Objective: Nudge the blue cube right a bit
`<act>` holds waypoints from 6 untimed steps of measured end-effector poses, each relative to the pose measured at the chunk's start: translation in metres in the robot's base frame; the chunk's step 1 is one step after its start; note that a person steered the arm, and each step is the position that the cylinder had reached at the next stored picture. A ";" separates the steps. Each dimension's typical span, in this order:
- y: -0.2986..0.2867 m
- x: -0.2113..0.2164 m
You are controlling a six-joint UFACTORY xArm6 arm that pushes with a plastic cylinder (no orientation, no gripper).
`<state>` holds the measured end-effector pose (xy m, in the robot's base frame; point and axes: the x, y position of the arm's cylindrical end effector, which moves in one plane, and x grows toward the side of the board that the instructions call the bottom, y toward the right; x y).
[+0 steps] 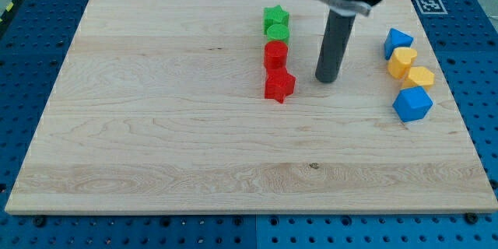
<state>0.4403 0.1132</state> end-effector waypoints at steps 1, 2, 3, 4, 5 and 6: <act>0.000 0.018; 0.005 0.018; 0.028 0.024; 0.045 0.033; 0.057 0.034; 0.068 0.034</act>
